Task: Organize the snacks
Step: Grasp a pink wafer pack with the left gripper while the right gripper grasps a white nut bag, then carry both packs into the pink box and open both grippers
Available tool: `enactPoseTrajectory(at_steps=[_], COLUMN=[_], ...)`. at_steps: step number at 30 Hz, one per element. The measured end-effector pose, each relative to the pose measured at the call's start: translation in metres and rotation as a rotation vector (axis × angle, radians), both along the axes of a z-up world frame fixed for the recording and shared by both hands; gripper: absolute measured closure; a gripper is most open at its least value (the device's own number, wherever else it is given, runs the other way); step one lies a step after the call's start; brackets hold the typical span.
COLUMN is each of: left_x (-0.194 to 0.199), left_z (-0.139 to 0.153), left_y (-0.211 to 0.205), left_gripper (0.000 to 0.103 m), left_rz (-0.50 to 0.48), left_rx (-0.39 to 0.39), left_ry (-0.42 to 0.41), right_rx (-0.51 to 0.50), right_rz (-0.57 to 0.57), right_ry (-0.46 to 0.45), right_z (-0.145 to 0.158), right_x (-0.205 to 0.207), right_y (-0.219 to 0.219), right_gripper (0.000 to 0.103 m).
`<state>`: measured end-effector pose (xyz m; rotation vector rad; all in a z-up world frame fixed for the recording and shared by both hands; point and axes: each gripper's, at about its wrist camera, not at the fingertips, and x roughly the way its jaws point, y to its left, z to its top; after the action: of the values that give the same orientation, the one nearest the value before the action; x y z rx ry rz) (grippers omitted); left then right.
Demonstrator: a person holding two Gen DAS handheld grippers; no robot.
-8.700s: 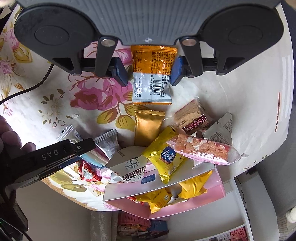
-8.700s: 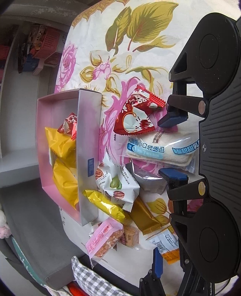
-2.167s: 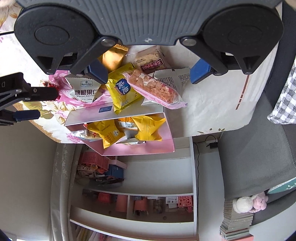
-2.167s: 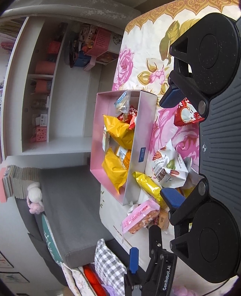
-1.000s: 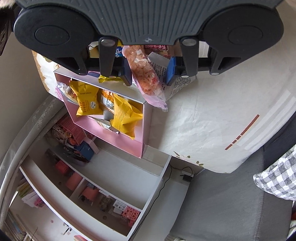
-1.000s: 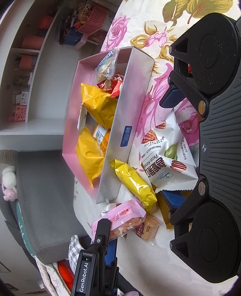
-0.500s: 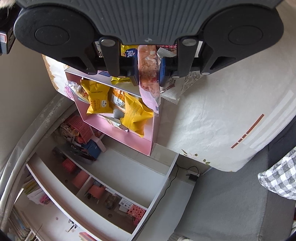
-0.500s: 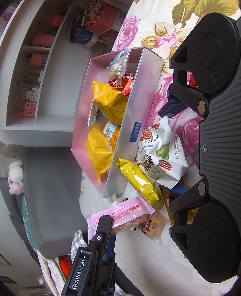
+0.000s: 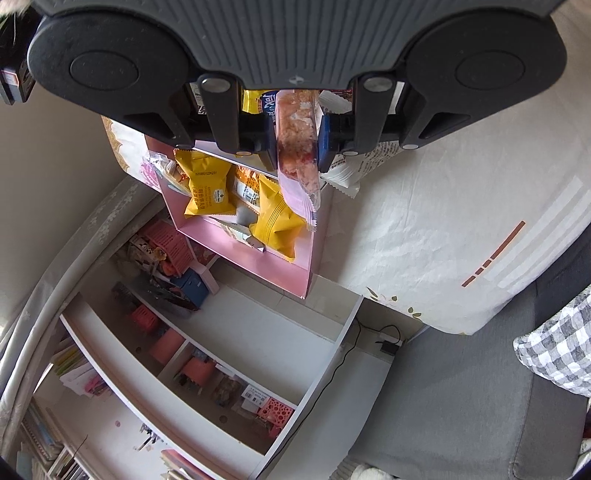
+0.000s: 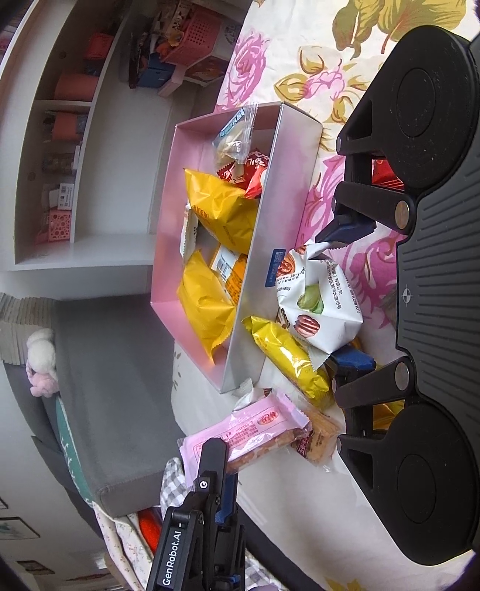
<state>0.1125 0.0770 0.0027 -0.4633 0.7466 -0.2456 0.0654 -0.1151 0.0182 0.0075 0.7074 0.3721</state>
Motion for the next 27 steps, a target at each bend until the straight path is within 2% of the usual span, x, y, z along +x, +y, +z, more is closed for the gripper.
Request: enactPoseTrajectory(at_steps=[15,27], left_x=[0.003,0.037], left_z=[0.022,0.028], left_y=[-0.003,-0.044], left_gripper=[0.083,0.083], left_rz=[-0.008,-0.089], left_rx=[-0.026,0.013], left_ry=[-0.075,-0.091], right_rx=[0.114,0.173], right_rz=[-0.097,-0.218], right_ry=[-0.055,-0.073], right_z=[0.033,0.049], right_x=[0.002,0.022], right_y=[-0.027,-0.06], right_gripper=[0.047,0.047])
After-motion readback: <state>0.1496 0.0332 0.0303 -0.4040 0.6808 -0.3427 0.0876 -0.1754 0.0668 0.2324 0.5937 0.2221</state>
